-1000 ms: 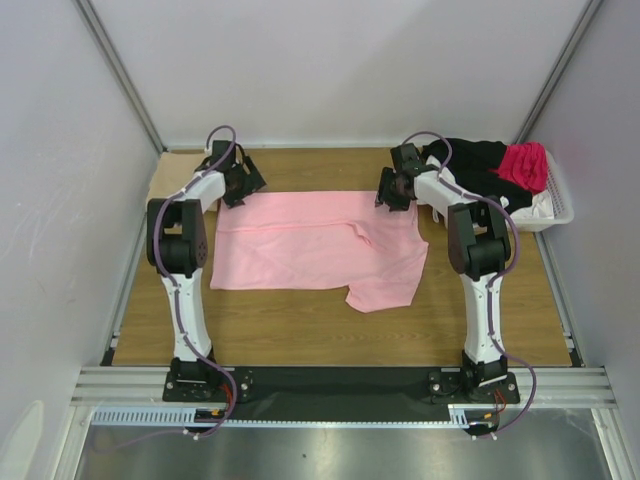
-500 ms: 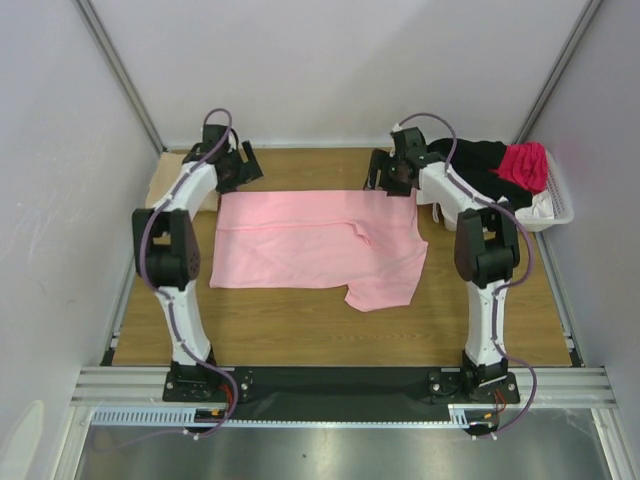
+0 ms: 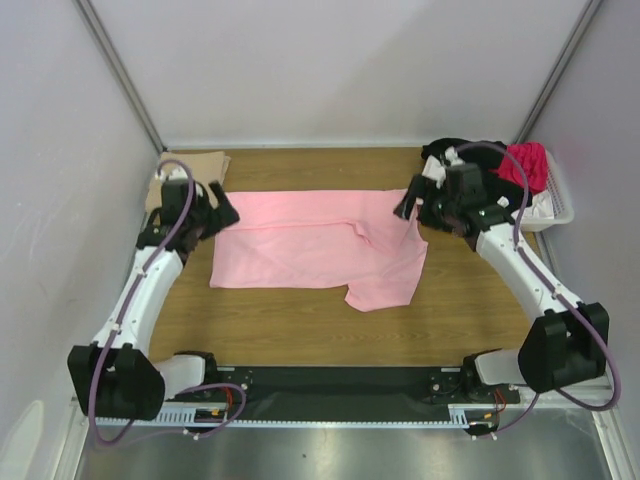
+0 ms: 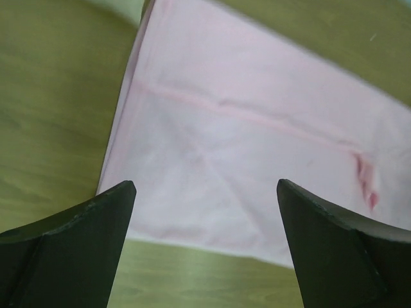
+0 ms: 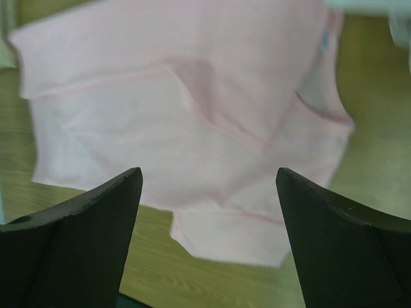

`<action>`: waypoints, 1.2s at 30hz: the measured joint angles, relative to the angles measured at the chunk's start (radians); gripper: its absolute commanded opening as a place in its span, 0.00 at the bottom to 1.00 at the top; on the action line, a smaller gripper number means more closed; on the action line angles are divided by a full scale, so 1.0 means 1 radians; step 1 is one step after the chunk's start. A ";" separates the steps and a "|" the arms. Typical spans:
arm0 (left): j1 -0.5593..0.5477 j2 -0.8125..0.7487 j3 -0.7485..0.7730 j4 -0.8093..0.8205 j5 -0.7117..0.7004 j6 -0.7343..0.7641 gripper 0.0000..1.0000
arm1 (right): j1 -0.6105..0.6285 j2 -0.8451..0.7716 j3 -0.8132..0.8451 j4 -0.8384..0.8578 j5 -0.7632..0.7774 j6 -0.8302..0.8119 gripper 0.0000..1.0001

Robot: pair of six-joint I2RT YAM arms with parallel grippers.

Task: Fold and stack the t-shirts
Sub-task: Fold the tshirt

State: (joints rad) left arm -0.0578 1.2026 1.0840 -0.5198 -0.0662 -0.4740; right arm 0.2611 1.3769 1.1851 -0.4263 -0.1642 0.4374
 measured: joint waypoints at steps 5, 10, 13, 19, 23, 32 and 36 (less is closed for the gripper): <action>-0.013 -0.058 -0.227 0.034 0.063 -0.079 0.96 | -0.028 -0.055 -0.216 -0.041 0.026 0.046 0.83; -0.148 -0.014 -0.220 0.137 0.074 -0.126 0.95 | -0.025 -0.008 -0.247 0.029 0.018 0.094 0.70; -0.258 0.073 -0.190 0.261 0.074 -0.130 0.93 | -0.019 0.068 -0.243 0.113 0.013 0.122 0.64; -0.437 0.319 -0.126 0.528 0.105 -0.147 0.91 | -0.015 0.259 -0.156 0.229 -0.037 0.146 0.61; -0.478 0.455 -0.124 0.720 0.103 -0.279 0.90 | -0.015 0.325 -0.113 0.302 -0.068 0.159 0.61; -0.568 0.652 -0.124 0.990 0.015 -0.678 0.91 | -0.074 0.320 -0.113 0.304 -0.066 0.175 0.62; -0.622 0.687 -0.124 1.059 -0.032 -0.795 0.91 | -0.108 0.278 -0.116 0.285 -0.061 0.175 0.63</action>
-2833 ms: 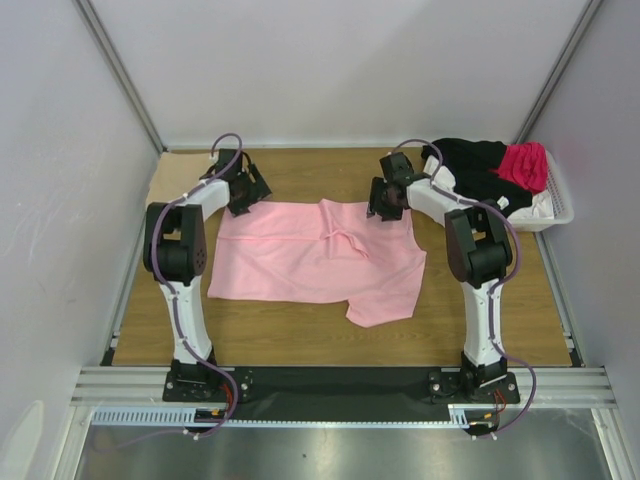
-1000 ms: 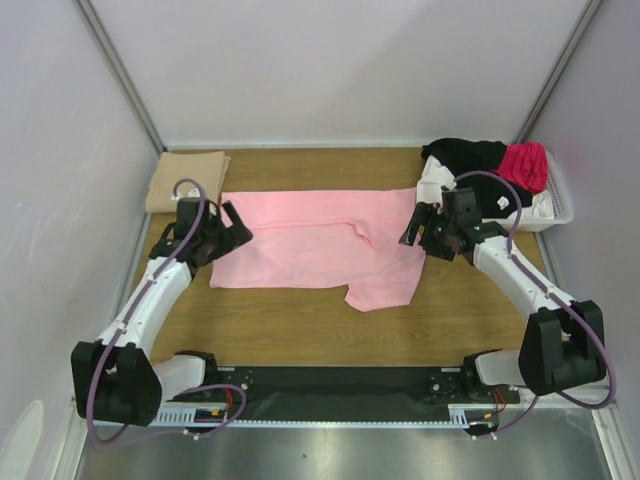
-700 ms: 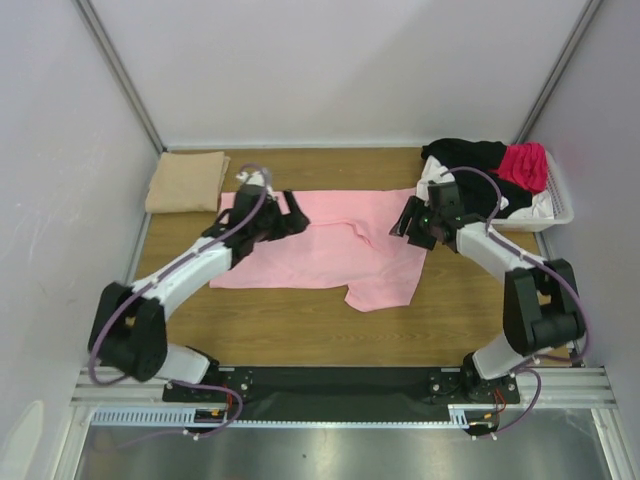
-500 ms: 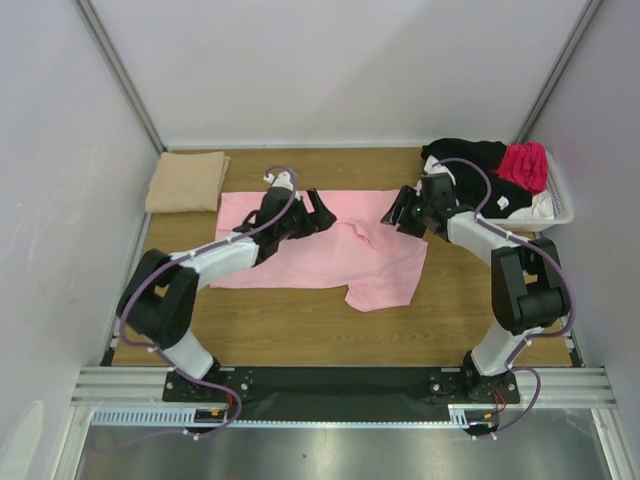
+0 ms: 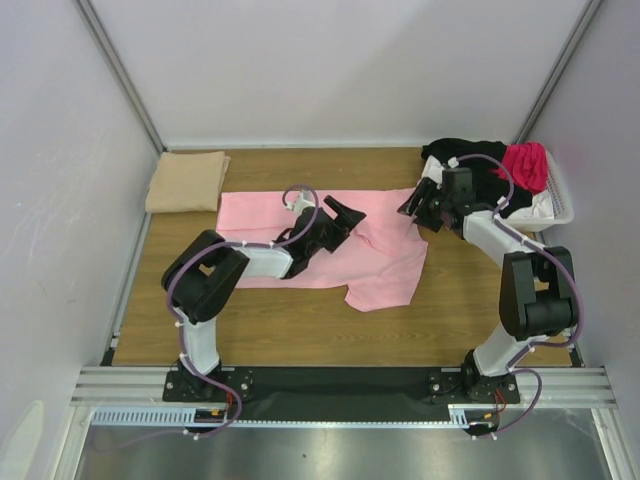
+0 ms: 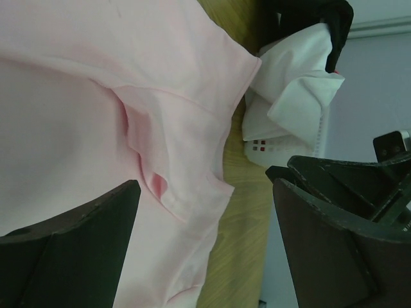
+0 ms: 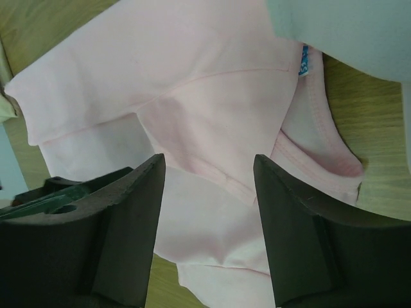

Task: Fold and stack the t-shirts
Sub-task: Fold the tshirt

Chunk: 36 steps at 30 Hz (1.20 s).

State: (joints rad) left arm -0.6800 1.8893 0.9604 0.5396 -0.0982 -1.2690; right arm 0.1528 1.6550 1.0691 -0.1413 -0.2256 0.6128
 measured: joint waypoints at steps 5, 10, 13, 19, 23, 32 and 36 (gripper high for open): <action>-0.053 0.050 0.013 0.032 -0.059 -0.101 0.91 | -0.004 -0.043 0.000 -0.023 -0.001 -0.010 0.63; -0.071 0.089 0.014 0.063 -0.109 -0.154 0.87 | -0.004 -0.047 0.000 -0.060 0.000 -0.030 0.61; -0.071 0.099 0.012 0.095 -0.137 -0.164 0.84 | -0.004 -0.050 -0.016 -0.063 -0.001 -0.037 0.58; -0.069 0.133 0.010 0.154 -0.158 -0.172 0.78 | -0.004 -0.053 -0.090 -0.055 -0.021 -0.032 0.53; -0.064 0.136 -0.007 0.155 -0.161 -0.171 0.78 | -0.003 -0.048 -0.134 -0.039 -0.045 -0.014 0.53; -0.050 0.136 -0.021 0.155 -0.162 -0.161 0.78 | 0.018 0.021 -0.146 0.005 -0.073 -0.002 0.50; -0.050 0.136 -0.024 0.156 -0.162 -0.159 0.79 | 0.041 0.037 -0.145 0.014 -0.075 -0.001 0.49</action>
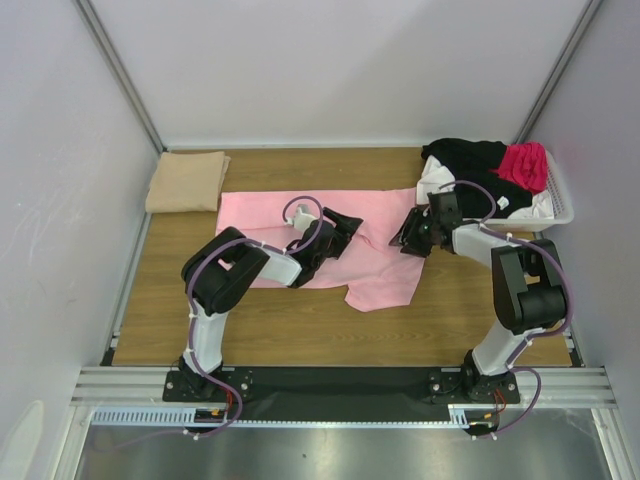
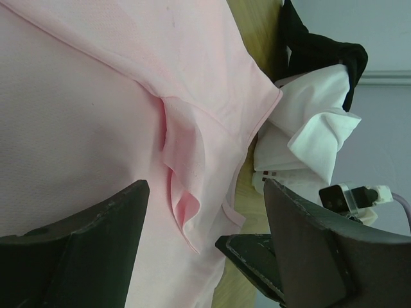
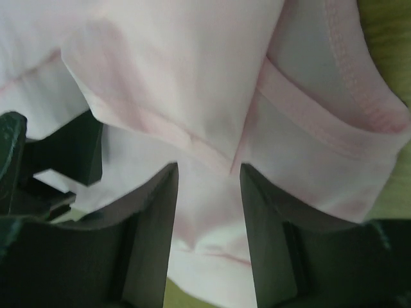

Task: Fold and stack the t-shirts
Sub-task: Fold the tshirt

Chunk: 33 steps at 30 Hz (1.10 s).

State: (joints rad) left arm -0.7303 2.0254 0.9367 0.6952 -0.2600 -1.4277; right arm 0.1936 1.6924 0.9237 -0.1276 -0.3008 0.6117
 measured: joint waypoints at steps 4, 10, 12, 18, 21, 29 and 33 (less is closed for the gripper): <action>0.001 0.000 0.000 0.001 0.000 0.008 0.79 | 0.010 0.000 0.000 -0.002 -0.001 0.002 0.48; 0.003 0.000 0.000 0.006 0.000 0.014 0.79 | 0.015 0.006 0.000 -0.002 0.000 0.006 0.46; 0.003 0.000 0.000 0.010 0.000 0.015 0.79 | 0.020 0.010 0.000 -0.002 -0.001 0.006 0.46; 0.004 0.000 -0.006 0.029 0.000 0.015 0.80 | 0.037 0.036 0.000 -0.001 0.000 0.006 0.45; 0.005 0.000 -0.010 0.029 0.000 0.015 0.79 | 0.041 0.047 0.000 0.008 0.000 0.009 0.40; 0.007 0.000 -0.014 0.032 0.001 0.023 0.79 | 0.041 0.050 0.000 0.007 0.024 0.008 0.14; 0.009 0.000 -0.014 0.040 0.001 0.023 0.78 | 0.041 0.049 0.000 0.003 0.031 0.006 0.00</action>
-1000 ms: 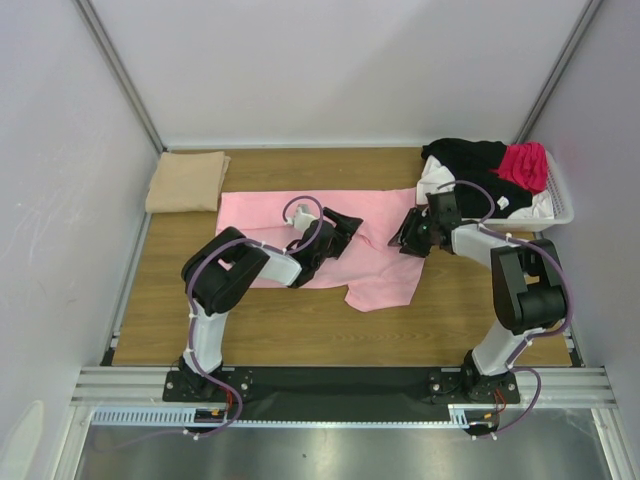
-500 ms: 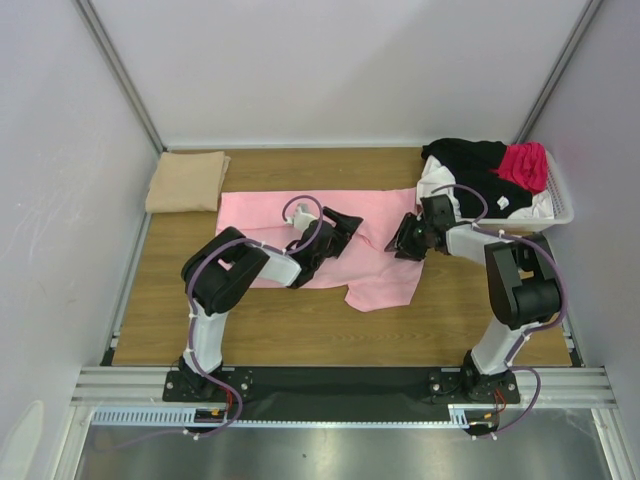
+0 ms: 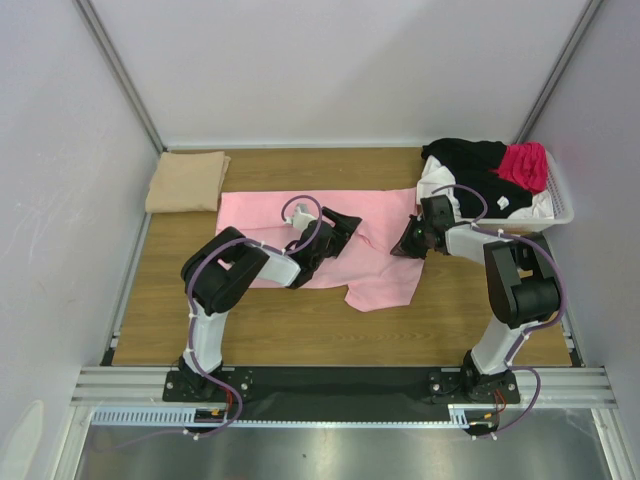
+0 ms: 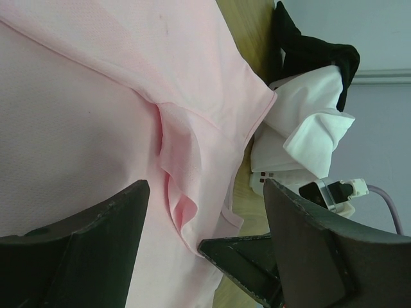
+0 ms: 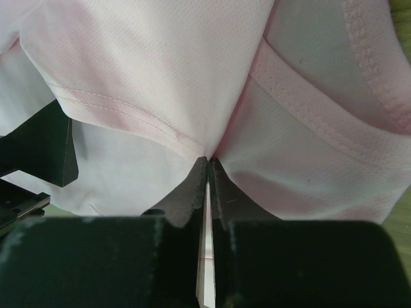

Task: Fold and stack the t-shirts
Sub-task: Fold the tshirt

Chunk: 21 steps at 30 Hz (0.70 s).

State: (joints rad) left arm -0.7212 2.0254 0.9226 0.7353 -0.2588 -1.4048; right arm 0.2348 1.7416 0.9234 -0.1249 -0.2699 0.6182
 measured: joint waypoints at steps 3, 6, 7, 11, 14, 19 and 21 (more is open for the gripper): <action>0.001 0.000 0.000 0.002 0.000 0.002 0.78 | 0.000 -0.003 0.000 -0.007 0.002 0.000 0.00; 0.002 0.002 0.004 0.004 0.001 0.002 0.77 | 0.000 -0.013 0.000 -0.017 0.002 0.000 0.00; 0.003 0.004 0.007 0.004 0.002 0.002 0.77 | 0.000 -0.018 0.000 -0.020 0.002 0.000 0.00; 0.005 0.020 0.022 0.004 0.006 0.001 0.77 | 0.000 -0.048 0.000 -0.029 0.002 0.000 0.00; 0.005 0.025 0.022 0.004 0.009 0.002 0.76 | -0.001 -0.073 0.000 -0.038 0.004 0.000 0.00; 0.005 0.036 0.024 0.012 0.023 0.000 0.75 | -0.009 -0.099 0.000 -0.042 0.003 -0.001 0.00; 0.005 0.040 0.027 0.018 0.031 -0.001 0.75 | -0.015 -0.100 0.000 -0.045 0.003 -0.001 0.00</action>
State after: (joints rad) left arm -0.7166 2.0655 0.9493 0.7528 -0.2283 -1.4059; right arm 0.2199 1.6421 0.9234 -0.1699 -0.2668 0.6174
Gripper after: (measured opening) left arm 0.754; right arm 0.011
